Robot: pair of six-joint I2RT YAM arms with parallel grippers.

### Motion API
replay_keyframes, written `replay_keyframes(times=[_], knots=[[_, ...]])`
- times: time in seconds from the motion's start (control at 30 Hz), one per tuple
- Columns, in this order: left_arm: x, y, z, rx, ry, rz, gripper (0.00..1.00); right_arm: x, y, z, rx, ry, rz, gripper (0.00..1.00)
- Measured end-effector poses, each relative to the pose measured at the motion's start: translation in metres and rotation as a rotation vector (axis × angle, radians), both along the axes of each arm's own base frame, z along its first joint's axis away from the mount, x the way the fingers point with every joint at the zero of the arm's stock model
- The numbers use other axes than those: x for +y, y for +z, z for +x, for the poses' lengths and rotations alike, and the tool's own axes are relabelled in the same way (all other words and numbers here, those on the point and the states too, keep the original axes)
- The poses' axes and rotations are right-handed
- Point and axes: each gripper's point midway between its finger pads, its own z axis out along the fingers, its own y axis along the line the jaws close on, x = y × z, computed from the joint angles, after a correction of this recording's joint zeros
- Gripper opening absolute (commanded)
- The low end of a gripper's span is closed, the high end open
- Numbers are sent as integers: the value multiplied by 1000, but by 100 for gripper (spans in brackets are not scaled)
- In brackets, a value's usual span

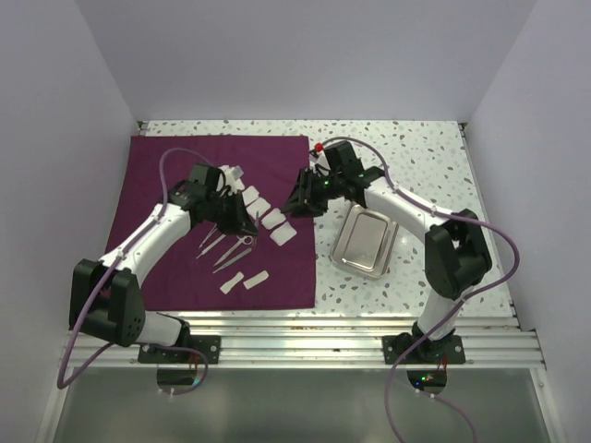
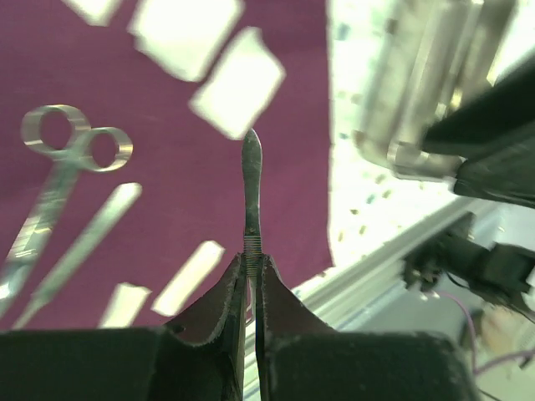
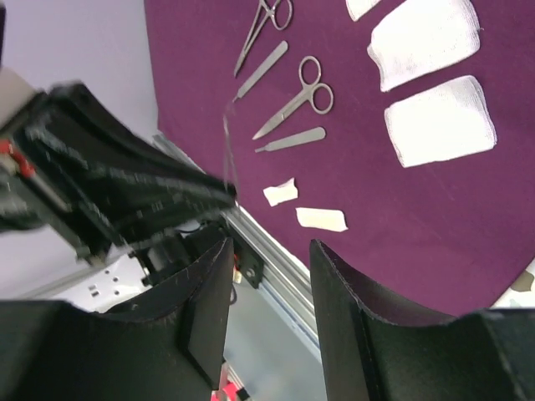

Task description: Prepare the surgical pack

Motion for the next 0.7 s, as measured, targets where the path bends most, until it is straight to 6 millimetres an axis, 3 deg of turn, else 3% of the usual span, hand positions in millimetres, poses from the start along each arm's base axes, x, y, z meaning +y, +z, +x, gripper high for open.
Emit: replay_keyframes(times=[0.23,0.53,0.67,0.7], knots=[[-46,16,-16,4,-77,-105,0,7,2,2,21,-20,16,45],[-79,26,-28,15,-143,-151,0,19,-6,-8,44,7,11,42],[-83,32,-22,0,-145,-159,0,22,-16,-11,66,13,-2,29],[-84,33,-21,-2,-145,-159,0,22,-18,-11,69,13,-5,19]])
